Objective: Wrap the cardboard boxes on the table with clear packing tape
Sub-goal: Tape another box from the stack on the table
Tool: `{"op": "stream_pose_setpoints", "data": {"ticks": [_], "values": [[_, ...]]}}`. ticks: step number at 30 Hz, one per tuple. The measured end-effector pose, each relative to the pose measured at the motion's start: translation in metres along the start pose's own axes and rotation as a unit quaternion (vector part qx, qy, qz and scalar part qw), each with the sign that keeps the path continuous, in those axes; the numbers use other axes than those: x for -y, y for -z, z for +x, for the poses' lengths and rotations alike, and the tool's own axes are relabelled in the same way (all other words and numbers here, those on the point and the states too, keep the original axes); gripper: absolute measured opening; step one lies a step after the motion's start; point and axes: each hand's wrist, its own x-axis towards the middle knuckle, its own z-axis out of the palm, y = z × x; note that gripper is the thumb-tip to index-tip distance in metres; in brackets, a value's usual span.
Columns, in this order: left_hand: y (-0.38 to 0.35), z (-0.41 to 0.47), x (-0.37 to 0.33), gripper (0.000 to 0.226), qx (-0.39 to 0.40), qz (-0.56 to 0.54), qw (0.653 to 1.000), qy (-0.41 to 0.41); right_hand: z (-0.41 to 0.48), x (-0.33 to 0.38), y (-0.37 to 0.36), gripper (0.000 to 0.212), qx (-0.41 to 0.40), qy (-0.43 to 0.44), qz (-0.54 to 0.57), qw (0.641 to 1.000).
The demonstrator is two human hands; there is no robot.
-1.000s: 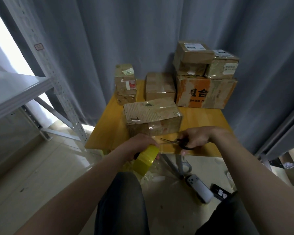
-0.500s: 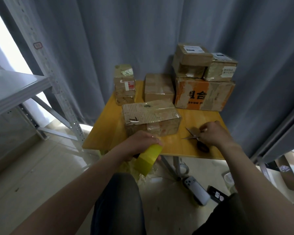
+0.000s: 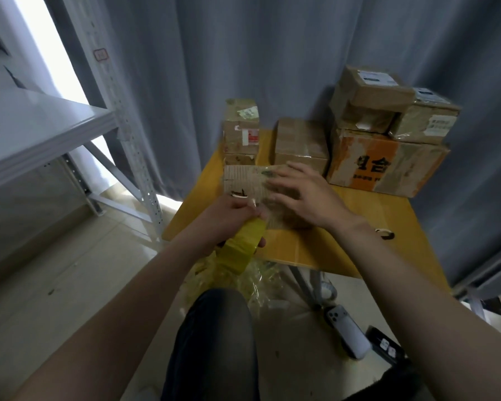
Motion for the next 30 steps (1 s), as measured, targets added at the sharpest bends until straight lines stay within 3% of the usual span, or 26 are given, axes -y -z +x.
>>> {"op": "stream_pose_setpoints", "data": {"ticks": [4, 7, 12, 23, 30], "values": [[0.004, 0.009, 0.014, 0.023, 0.007, -0.013, 1.0, 0.028, 0.013, -0.008, -0.02, 0.06, 0.057, 0.03, -0.053, 0.997], [0.006, 0.017, 0.026, 0.024, -0.001, -0.03, 0.998, 0.046, 0.016, -0.019, -0.028, 0.064, 0.055, 0.04, -0.066, 0.995], [0.0, 0.026, 0.038, 0.021, -0.003, -0.042, 0.997, 0.062, 0.023, -0.016, -0.036, 0.085, 0.059, -0.031, -0.116, 0.991], [0.004, 0.026, 0.041, 0.024, -0.026, -0.05, 0.997, 0.051, 0.005, -0.009, -0.018, 0.073, 0.059, -0.089, -0.057, 0.993], [-0.005, 0.015, 0.042, 0.02, -0.004, -0.069, 0.997, 0.026, -0.028, -0.01, 0.002, 0.078, 0.039, -0.102, -0.1, 0.989]]}}
